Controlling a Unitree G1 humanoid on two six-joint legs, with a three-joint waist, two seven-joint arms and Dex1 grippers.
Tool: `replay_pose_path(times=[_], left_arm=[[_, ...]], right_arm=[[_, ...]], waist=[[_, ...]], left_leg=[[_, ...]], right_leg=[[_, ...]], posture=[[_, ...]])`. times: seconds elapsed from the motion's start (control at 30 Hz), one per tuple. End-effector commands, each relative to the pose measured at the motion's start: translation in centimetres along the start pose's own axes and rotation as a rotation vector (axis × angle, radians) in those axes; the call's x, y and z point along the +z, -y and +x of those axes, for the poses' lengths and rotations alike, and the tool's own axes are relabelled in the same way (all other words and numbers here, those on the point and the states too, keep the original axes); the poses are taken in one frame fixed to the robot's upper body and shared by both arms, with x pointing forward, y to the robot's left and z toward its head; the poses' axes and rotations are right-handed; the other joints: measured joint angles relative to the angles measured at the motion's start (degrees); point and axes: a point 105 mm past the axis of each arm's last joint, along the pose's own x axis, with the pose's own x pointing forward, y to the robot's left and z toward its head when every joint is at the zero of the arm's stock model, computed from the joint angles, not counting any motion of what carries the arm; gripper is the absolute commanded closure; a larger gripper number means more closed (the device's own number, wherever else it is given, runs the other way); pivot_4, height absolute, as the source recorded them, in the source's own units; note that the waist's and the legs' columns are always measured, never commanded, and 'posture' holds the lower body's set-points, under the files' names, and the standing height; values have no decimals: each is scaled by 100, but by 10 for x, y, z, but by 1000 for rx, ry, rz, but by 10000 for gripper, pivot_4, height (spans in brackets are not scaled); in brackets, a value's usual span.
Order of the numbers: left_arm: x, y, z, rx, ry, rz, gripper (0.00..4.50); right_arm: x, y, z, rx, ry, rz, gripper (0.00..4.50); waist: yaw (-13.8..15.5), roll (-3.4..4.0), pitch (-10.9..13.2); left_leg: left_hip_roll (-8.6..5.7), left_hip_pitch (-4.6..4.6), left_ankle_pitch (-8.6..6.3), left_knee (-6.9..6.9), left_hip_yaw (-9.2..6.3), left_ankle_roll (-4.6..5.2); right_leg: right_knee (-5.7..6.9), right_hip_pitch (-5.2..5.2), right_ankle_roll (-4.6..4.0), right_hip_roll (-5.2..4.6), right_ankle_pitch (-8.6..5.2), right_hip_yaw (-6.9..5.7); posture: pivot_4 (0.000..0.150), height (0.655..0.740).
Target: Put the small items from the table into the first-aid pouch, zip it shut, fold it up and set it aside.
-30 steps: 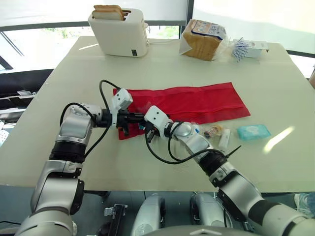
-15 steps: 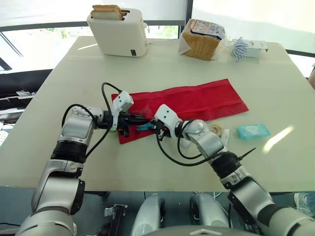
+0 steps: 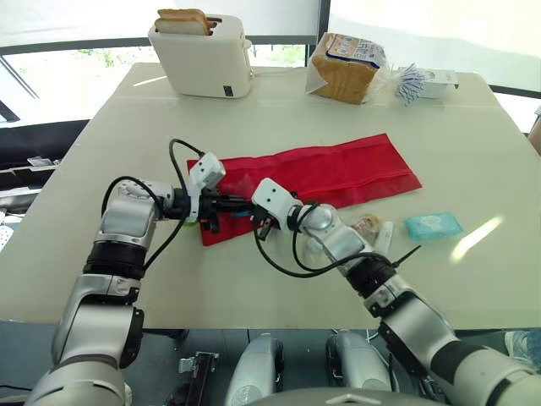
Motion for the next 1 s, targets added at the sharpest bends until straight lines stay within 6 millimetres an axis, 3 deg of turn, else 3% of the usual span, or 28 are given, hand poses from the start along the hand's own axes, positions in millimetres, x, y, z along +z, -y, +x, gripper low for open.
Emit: replay_pose_path(times=[0.03,0.13,0.2,0.3,0.4,0.57,0.67,0.8,0.87,0.93,0.97,1.0], left_arm=[[11,7,4,-38,30,43,45000],[11,5,4,-28,32,42,45000],[11,5,5,-27,32,42,45000],[11,6,6,-30,36,40,45000],[12,10,6,-41,44,32,45000],[7,15,5,-40,39,25,45000],[5,13,5,-24,39,29,45000],[0,7,5,6,30,56,45000],[-1,4,6,22,27,88,45000],[-2,0,6,35,29,106,45000],[-2,-1,6,41,28,124,45000],[-2,-2,5,43,27,136,45000]], right_arm=[[22,2,-2,5,99,37,43792],[30,-8,-17,130,147,92,43792],[24,-10,-21,159,110,78,43792],[13,-7,-16,128,54,56,43792],[7,-6,1,86,18,56,43792],[15,19,18,-141,67,39,43792],[25,21,16,-143,150,58,43792],[34,12,-1,-17,248,93,43792],[36,11,-17,48,267,106,38784],[41,11,-38,106,291,128,37041],[41,10,-51,144,291,124,30840],[42,10,-64,160,290,121,28712]], waist=[[2,0,0],[17,0,0],[22,0,0],[16,0,0],[1,0,0],[10,-1,-1],[19,-1,-1],[13,0,0],[13,1,1],[26,1,1],[30,1,1],[44,2,1]], left_leg=[[0,0,0,0,0,0],[0,-3,0,0,0,0],[-1,-6,-1,1,0,1],[-1,-4,-1,1,-1,1],[-1,-4,0,-1,1,1],[2,7,5,-7,4,-9],[-1,2,6,-6,3,-11],[-1,0,7,-6,2,-13],[0,-4,7,-8,0,-13],[0,-5,7,-7,2,-12],[-1,-7,7,-5,1,-12],[-1,-7,7,-5,1,-12]], right_leg=[[0,0,0,0,0,0],[-1,-1,0,-2,0,-1],[-2,-1,0,-3,0,-1],[0,-1,0,-2,0,-1],[5,-7,-1,0,-1,1],[14,-11,-7,-2,-4,7],[13,-10,-7,-7,-4,3],[16,-14,-7,-10,-4,3],[15,-15,-7,-14,-4,2],[13,-15,-7,-14,-4,3],[13,-15,-7,-13,-4,1],[13,-15,-7,-13,-4,1]], posture=[[1500,7400],[1500,7400],[1500,7400],[1500,7400],[1500,7400],[1500,7400],[1500,7400],[1500,7400],[1500,7400],[1500,7400],[1500,7400],[1500,7400]])
